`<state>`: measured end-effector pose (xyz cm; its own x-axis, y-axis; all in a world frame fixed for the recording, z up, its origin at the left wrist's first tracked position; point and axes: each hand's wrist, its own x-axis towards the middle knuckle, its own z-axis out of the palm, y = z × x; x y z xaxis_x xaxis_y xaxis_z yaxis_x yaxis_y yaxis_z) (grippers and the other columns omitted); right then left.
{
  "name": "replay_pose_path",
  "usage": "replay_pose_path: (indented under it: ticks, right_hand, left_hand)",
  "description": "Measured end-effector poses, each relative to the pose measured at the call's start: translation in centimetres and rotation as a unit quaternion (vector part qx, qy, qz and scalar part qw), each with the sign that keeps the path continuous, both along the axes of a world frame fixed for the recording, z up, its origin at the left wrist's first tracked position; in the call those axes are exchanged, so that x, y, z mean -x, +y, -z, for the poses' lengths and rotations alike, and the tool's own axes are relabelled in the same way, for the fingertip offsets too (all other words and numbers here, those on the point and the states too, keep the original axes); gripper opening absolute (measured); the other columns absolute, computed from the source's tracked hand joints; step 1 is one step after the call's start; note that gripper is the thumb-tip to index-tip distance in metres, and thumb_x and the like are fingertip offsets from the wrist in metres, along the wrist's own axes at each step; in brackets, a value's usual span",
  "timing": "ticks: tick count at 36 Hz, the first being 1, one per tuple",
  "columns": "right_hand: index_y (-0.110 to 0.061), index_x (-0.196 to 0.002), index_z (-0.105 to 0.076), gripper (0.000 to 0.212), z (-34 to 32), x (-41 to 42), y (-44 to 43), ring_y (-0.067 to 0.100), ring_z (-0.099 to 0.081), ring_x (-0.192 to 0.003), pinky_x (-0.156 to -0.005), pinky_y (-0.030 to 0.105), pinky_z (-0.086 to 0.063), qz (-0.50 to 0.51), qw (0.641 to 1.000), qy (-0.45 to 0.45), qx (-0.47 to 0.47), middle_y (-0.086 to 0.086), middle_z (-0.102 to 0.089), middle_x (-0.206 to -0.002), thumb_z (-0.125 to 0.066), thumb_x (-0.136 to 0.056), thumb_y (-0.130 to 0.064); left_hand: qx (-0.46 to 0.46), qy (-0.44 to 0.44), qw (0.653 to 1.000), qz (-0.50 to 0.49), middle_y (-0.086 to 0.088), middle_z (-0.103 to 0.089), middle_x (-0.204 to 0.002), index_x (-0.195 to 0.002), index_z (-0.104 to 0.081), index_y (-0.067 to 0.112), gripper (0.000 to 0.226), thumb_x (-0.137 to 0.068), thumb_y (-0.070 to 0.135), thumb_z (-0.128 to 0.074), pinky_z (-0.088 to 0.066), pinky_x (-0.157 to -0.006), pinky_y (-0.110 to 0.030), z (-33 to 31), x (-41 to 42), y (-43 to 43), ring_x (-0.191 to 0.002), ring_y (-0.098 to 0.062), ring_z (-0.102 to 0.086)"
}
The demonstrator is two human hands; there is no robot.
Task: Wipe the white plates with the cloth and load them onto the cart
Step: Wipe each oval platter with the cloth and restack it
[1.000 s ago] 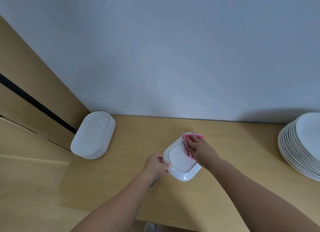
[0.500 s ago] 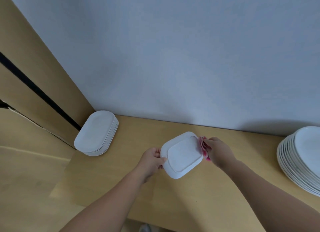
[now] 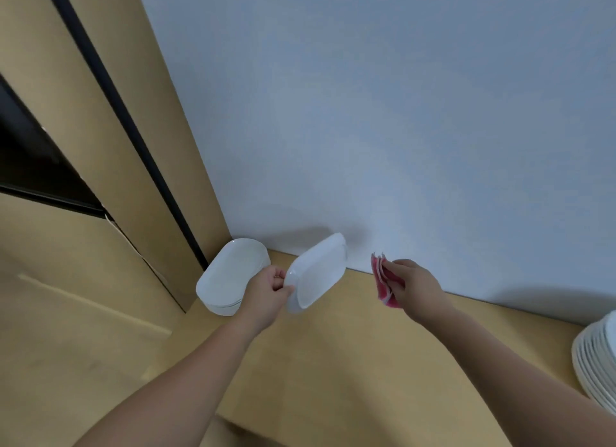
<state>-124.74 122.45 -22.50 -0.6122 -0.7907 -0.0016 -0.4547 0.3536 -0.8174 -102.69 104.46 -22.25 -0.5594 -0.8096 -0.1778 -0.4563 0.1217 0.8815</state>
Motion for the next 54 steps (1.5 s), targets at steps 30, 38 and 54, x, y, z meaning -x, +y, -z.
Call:
replay_pose_path:
  ticks: [30,38,54]
  right_hand:
    - [-0.026,-0.086,-0.065,0.027,0.0,-10.8,-8.6,0.016,-0.064,-0.064,-0.067,0.028,-0.058,-0.029,0.996,0.084,-0.016,-0.005,-0.055,-0.085,-0.044,-0.102,-0.024]
    - [-0.027,-0.084,-0.064,0.023,0.2,-11.3,-7.9,0.013,-0.064,-0.067,-0.064,0.029,-0.057,-0.015,0.991,0.126,-0.036,-0.006,-0.056,-0.087,-0.049,-0.100,-0.019]
    - [-0.020,-0.094,-0.068,0.020,0.8,-11.6,-6.6,0.016,-0.061,-0.069,-0.060,0.018,-0.048,0.008,0.986,0.159,-0.050,-0.005,-0.057,-0.087,-0.048,-0.100,-0.022]
  left_hand:
    - [0.370,-0.282,0.876,0.129,0.010,-0.035,-0.065,-0.104,-0.043,0.022,0.022,-0.088,0.007,-0.043,-0.018,-0.043,-0.026,4.9,-9.9,-12.4,-0.051,-0.007,-0.032]
    - [0.372,-0.332,0.849,0.172,0.005,-0.047,-0.082,-0.113,-0.050,0.021,0.030,-0.086,0.007,-0.047,-0.028,-0.052,-0.025,6.5,-10.2,-12.7,-0.068,-0.014,-0.044]
    - [0.264,-0.306,0.895,0.187,0.005,-0.041,-0.070,-0.067,-0.037,0.019,0.027,-0.090,0.006,-0.039,-0.028,-0.054,-0.025,7.4,-10.2,-13.2,-0.068,-0.014,-0.040]
